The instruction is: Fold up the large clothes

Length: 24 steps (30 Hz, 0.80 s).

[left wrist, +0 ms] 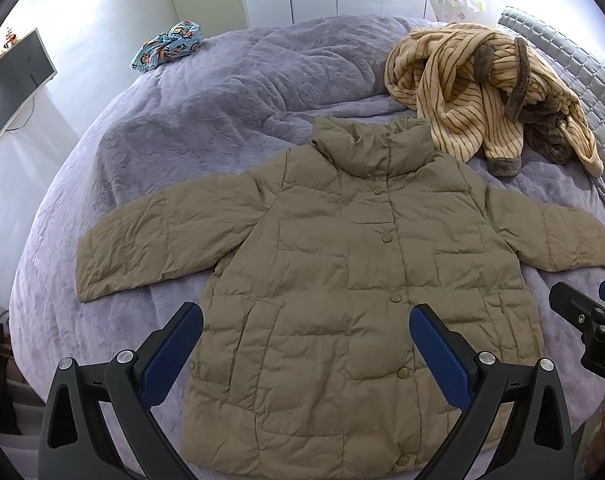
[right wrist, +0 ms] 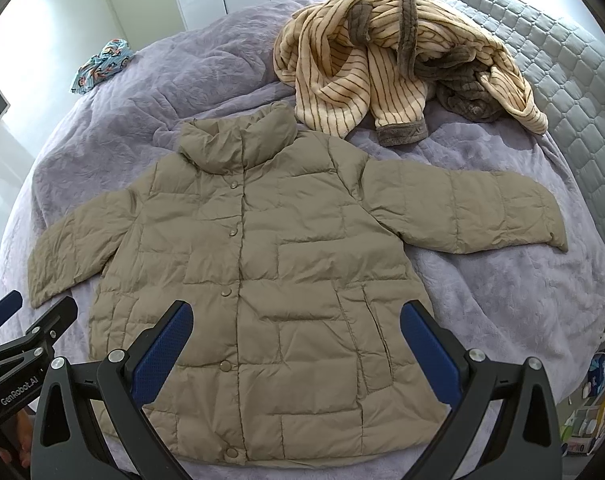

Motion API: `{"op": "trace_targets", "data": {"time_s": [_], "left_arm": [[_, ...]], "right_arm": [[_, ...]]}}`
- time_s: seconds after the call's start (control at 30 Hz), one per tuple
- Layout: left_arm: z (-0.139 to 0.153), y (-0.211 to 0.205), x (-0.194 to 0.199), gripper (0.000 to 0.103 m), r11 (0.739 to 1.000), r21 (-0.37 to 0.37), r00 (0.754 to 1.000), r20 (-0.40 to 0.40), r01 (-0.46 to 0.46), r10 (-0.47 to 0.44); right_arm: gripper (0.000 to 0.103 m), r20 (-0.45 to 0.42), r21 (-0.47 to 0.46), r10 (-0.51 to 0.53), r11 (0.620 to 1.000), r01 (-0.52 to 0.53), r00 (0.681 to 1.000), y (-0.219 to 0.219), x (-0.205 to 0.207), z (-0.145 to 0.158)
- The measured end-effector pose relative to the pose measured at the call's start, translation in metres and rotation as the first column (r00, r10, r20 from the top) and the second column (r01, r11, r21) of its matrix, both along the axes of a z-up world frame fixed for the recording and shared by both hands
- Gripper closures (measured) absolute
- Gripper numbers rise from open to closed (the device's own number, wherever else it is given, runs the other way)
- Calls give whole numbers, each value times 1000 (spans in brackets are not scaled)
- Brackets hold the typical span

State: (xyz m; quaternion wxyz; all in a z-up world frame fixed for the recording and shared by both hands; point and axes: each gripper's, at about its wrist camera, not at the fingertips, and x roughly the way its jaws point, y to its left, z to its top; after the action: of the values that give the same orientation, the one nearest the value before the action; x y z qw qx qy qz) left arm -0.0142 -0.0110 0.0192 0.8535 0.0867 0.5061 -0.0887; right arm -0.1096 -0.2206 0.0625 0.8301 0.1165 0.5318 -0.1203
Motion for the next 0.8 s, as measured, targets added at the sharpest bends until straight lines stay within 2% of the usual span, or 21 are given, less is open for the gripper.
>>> {"op": "trace_targets", "data": {"time_s": [0.8], "left_arm": [[2,3,3,0,1000,-1,1000,4,-7,7]], "right_arm": [[0,2,-1,-1,1000,1,1000,1,1,1]]}}
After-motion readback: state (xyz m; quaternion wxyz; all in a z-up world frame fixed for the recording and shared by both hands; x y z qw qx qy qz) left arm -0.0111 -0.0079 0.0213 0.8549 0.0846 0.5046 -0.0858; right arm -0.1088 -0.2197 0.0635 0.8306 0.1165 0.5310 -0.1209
